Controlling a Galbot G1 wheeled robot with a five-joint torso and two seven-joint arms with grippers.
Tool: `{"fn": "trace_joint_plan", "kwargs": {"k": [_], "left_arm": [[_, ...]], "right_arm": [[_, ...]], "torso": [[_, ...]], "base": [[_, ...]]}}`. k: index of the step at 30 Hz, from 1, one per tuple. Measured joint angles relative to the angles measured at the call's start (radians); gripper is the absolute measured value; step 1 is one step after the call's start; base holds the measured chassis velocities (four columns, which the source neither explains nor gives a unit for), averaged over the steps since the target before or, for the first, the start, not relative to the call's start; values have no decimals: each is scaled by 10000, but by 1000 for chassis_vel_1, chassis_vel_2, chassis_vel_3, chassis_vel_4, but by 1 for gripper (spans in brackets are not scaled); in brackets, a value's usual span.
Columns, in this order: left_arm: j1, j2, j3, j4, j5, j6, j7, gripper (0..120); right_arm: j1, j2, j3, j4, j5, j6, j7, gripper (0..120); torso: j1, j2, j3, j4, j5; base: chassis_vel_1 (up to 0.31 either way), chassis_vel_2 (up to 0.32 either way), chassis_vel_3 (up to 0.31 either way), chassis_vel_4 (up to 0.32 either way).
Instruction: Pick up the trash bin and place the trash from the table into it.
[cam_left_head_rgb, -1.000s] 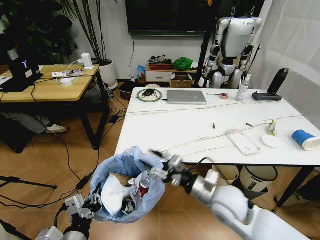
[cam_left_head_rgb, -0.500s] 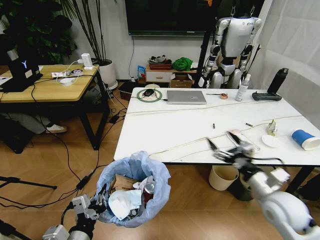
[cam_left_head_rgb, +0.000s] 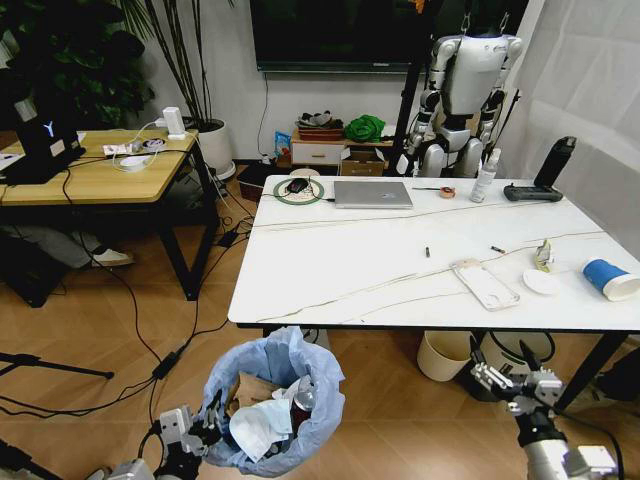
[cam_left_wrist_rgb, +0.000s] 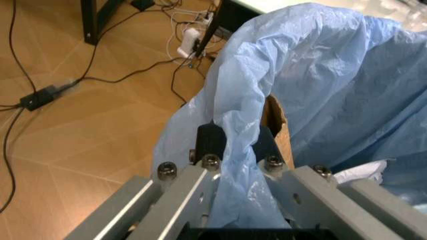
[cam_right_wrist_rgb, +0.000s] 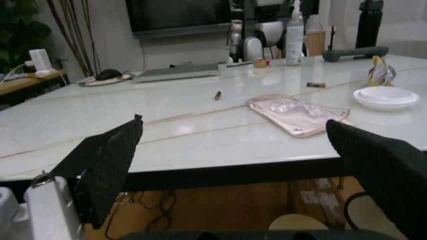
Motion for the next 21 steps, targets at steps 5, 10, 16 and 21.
{"fn": "trace_joint_plan", "kwargs": {"k": [5, 10, 16, 21], "left_arm": [[-46, 122, -31, 116, -123, 14, -39, 0], [-99, 90, -45, 38, -152, 15, -39, 0], [-31, -27, -56, 15, -101, -23, -8, 0], [-22, -113, -30, 15, -41, -45, 6, 0]], "right_arm": [[60, 192, 18, -90, -22, 10, -64, 100], [186, 486, -77, -175, 12, 21, -134, 100], [274, 621, -139, -269, 177, 57, -252, 100], [290, 628, -153, -302, 361, 60, -292, 100]], "torso": [[0, 0, 0, 0, -1], [2, 0, 0, 0, 1], [2, 0, 1, 0, 0], [2, 0, 1, 0, 0]], "base": [[0, 0, 0, 0], [0, 0, 0, 0], [0, 0, 0, 0], [0, 0, 0, 0]]}}
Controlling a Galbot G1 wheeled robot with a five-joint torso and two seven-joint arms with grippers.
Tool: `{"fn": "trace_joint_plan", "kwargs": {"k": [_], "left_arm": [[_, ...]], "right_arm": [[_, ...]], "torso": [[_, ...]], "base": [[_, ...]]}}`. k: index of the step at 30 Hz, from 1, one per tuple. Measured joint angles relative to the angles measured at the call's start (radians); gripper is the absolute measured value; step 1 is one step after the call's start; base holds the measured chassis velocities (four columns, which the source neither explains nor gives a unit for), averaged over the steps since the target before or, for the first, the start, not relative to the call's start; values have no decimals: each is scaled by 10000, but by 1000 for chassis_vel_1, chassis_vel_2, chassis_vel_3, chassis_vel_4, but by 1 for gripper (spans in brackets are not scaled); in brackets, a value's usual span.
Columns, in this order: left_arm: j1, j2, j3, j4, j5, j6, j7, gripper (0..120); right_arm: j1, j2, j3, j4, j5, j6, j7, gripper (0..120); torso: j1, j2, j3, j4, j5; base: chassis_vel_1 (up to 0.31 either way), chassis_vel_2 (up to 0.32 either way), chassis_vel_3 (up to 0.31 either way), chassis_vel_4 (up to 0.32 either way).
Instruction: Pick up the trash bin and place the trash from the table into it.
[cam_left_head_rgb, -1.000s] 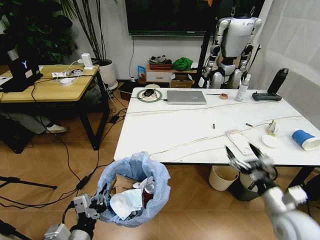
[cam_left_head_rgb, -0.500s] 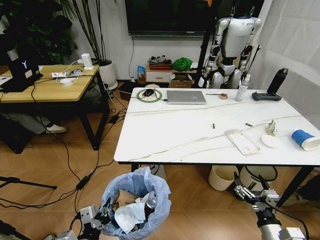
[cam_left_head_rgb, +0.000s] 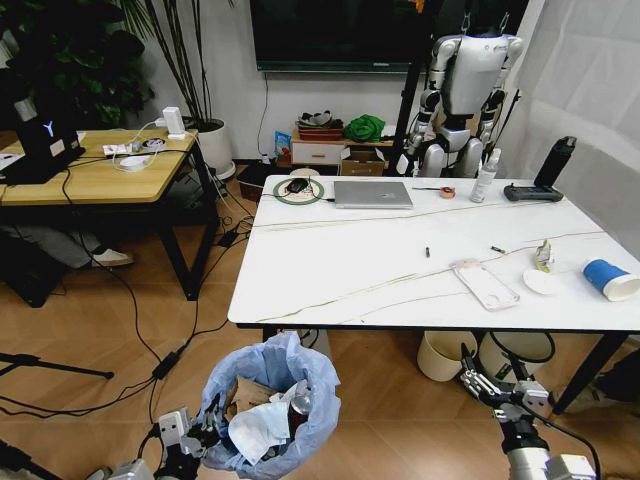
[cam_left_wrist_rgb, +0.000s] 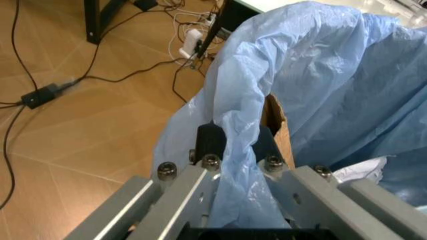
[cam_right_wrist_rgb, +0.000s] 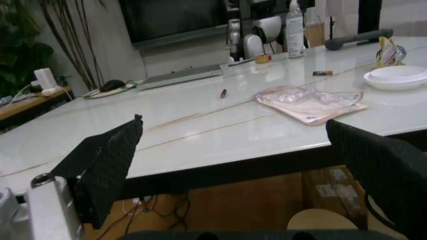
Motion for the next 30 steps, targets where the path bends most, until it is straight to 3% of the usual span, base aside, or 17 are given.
{"fn": "trace_joint_plan", "kwargs": {"k": [30], "left_arm": [[-70, -306, 157, 69, 186, -40, 23, 0]], "right_arm": [[137, -274, 143, -202, 603, 22, -207, 100]], "torso": [[0, -1, 0, -2, 0]], "base": [[-79, -74, 70, 78]]}}
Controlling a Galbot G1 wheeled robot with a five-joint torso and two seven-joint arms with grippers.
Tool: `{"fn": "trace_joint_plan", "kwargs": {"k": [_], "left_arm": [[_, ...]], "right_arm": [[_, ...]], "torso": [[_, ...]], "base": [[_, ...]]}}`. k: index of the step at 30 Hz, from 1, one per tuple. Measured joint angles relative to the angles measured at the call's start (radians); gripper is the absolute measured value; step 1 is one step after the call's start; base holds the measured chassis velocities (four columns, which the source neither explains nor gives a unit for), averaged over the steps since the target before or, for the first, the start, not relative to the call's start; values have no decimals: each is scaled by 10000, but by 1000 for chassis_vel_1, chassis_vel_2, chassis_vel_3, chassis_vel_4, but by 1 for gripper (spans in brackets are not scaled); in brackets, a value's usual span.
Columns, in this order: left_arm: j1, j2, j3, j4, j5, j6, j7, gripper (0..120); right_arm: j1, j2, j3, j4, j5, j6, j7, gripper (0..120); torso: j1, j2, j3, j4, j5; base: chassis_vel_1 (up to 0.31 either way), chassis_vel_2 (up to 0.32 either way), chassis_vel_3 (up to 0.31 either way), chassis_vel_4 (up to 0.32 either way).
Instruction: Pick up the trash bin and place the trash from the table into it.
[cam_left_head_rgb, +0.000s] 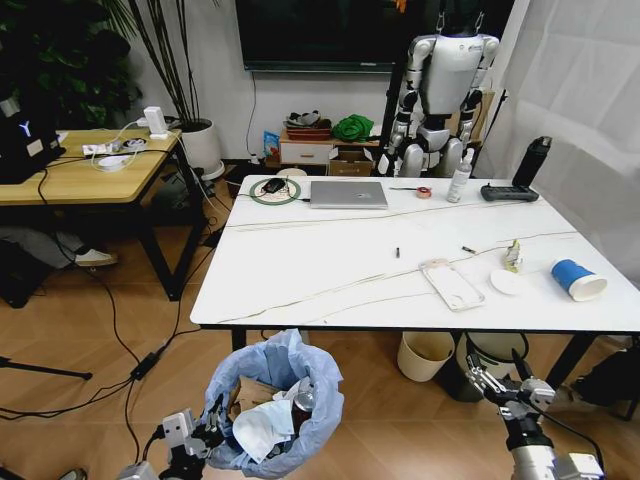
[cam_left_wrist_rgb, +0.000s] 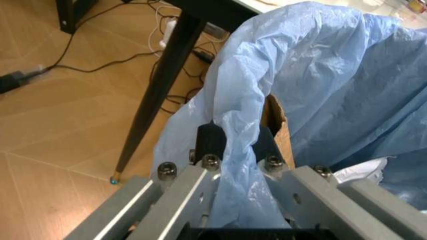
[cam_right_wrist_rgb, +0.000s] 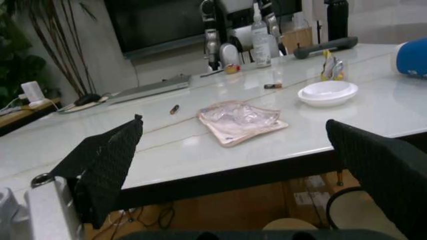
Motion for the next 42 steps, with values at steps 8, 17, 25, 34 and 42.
{"fn": "trace_joint_plan", "kwargs": {"k": [8, 17, 25, 34, 42], "left_arm": [[-14, -11, 36, 51, 25, 0, -2, 0], [-33, -27, 56, 64, 29, 0, -4, 0], [-42, -32, 67, 67, 35, 0, -8, 0], [-51, -62, 121, 66, 91, 9, -25, 0], [-64, -78, 122, 42, 92, 29, -34, 0]], "right_arm": [[26, -23, 7, -34, 37, -13, -46, 100], [32, -33, 11, -58, 53, -14, -75, 100], [44, -51, 19, -64, 95, -18, -112, 100], [64, -69, 24, -78, 144, -18, -158, 100], [167, -228, -52, -96, 151, -48, -215, 100]], "torso": [[0, 0, 0, 2, 1], [0, 0, 0, 1, 1], [0, 0, 0, 2, 1], [0, 0, 0, 2, 1], [0, 1, 0, 1, 2]], "base": [[-75, -72, 90, 87], [-85, -79, 82, 70], [-73, -80, 74, 83], [-87, -86, 96, 85], [-95, -96, 91, 78]]}}
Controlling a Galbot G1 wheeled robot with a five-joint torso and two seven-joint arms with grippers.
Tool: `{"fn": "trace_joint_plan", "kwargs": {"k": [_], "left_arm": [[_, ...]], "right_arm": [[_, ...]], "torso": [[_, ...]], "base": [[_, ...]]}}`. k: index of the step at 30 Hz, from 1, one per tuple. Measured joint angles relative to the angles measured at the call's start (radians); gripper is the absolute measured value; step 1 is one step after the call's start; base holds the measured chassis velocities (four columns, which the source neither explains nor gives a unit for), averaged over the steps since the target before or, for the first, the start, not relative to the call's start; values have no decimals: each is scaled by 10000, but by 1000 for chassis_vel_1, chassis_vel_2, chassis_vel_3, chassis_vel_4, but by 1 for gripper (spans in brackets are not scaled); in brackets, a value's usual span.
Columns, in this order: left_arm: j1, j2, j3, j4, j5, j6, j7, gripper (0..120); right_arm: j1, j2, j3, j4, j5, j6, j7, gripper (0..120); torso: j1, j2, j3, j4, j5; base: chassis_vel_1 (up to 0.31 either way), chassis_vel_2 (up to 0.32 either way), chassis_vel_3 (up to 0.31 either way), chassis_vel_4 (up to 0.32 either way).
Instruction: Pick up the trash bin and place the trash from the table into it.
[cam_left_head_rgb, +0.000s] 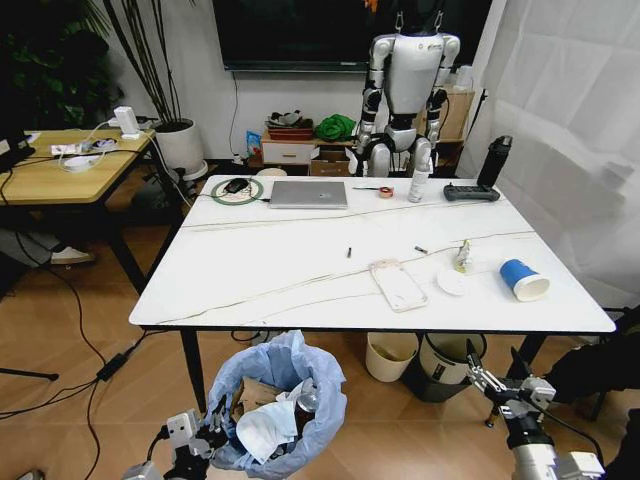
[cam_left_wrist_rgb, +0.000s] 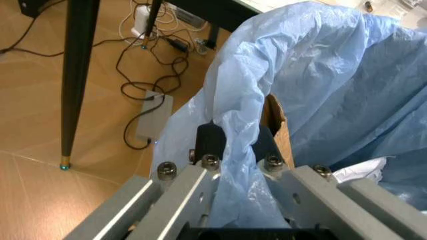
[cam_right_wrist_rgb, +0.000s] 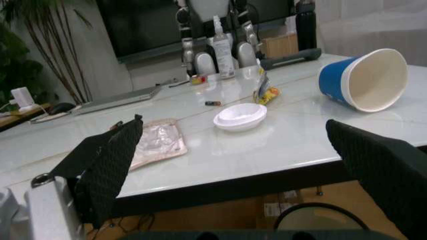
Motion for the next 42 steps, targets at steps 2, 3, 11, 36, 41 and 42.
{"fn": "trace_joint_plan", "kwargs": {"k": [2, 3, 11, 36, 41, 42], "left_arm": [[2, -11, 0, 0, -1, 1, -1, 0], [8, -16, -1, 0, 0, 1, -1, 0], [187, -223, -93, -90, 112, -8, 0, 0], [1091, -1039, -633, -889, 863, -201, 139, 0], [1107, -1130, -664, -942, 886, -171, 116, 0], [1103, -1173, -667, -942, 901, -165, 106, 0]], "right_arm": [[49, -122, -46, -5, 7, -47, 1, 100], [86, -208, -80, -10, 17, -80, 14, 100], [790, -1419, -510, -370, 398, -411, 228, 100], [4990, -5096, -4851, -1252, -190, -3146, 1615, 100], [5395, -5072, -5464, -1540, -327, -3165, 1618, 100], [5506, -5060, -5676, -1642, -395, -3161, 1618, 100]], "torso": [[0, 0, 0, -1, 0], [0, 0, 0, -1, 0], [0, 0, 0, 1, 2], [1, 0, 1, 1, -2], [1, 0, 1, 1, -1], [1, -1, 0, 0, 0]], "base": [[-85, -90, 81, 95], [-65, -89, 68, 79], [-75, -75, 69, 78], [-2, -1, 2, 2], [0, 0, 0, 0], [0, 0, 0, 0]]}}
